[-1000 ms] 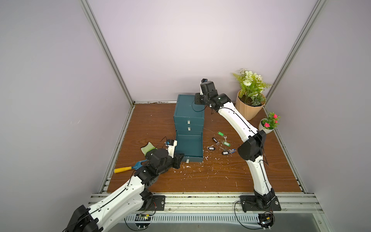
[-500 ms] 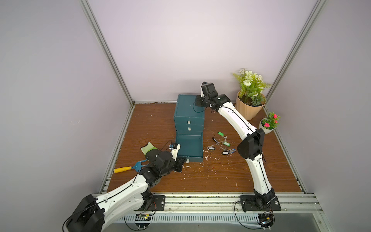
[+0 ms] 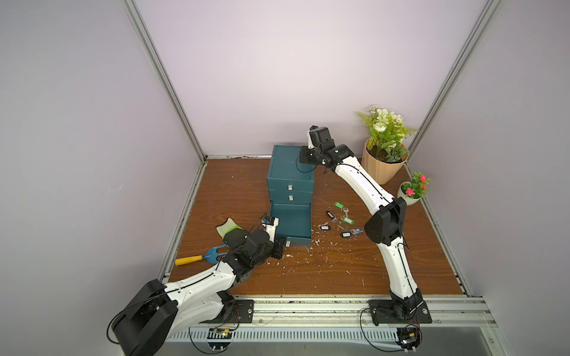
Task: Take the keys out of the drawer
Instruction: Close the drawer in the storage box.
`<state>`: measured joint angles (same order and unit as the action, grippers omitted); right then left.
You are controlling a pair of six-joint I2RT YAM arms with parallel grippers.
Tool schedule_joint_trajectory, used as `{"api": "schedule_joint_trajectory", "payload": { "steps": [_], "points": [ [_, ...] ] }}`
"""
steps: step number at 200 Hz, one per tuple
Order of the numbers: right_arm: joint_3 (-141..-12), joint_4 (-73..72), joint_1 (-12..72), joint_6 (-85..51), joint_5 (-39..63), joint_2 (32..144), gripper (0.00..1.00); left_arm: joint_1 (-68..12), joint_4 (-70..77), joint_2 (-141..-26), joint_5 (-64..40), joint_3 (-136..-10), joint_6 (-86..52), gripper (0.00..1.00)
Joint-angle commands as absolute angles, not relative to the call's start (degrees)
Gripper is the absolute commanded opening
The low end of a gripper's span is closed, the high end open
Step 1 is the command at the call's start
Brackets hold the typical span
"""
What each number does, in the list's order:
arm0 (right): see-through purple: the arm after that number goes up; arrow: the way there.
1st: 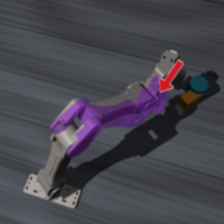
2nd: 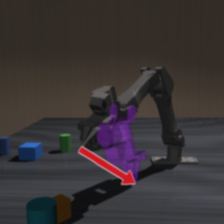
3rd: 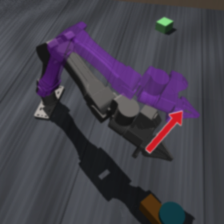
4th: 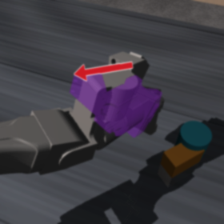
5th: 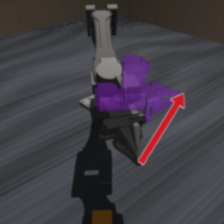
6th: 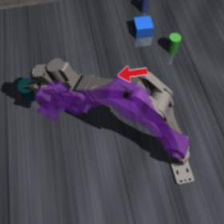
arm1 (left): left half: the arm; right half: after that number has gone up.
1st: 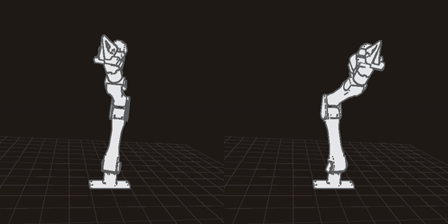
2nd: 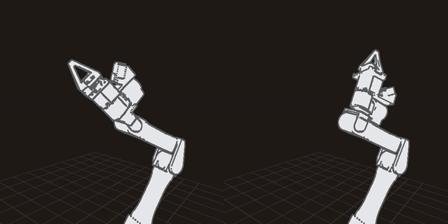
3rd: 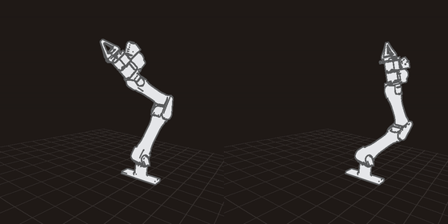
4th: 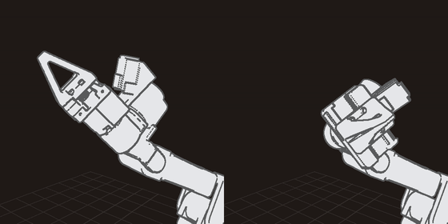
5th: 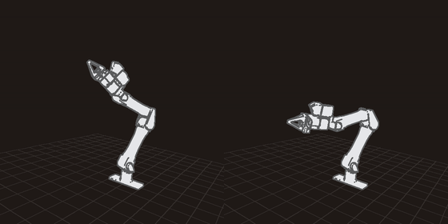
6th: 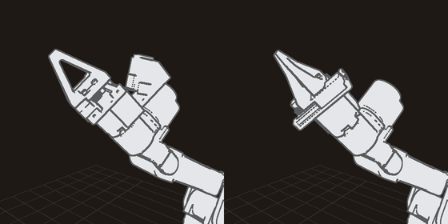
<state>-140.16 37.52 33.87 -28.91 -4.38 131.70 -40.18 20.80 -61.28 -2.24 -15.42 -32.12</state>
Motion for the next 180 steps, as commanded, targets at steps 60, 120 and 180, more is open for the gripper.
{"api": "schedule_joint_trajectory", "payload": {
  "steps": [60,120,180],
  "points": [
    [-138.43,42.80,33.85,-31.84,-0.44,133.56,0.19,-37.32,38.39,-77.41,8.13,-20.48,-33.37,0.00],
    [-138.57,42.60,33.84,-30.35,-0.12,133.77,0.19,-35.20,57.05,-94.11,11.21,-26.16,-37.03,0.02],
    [-138.52,42.73,33.52,-28.78,1.43,133.84,0.19,-35.06,72.36,-105.15,14.36,-29.47,-40.63,0.07]
  ]
}}
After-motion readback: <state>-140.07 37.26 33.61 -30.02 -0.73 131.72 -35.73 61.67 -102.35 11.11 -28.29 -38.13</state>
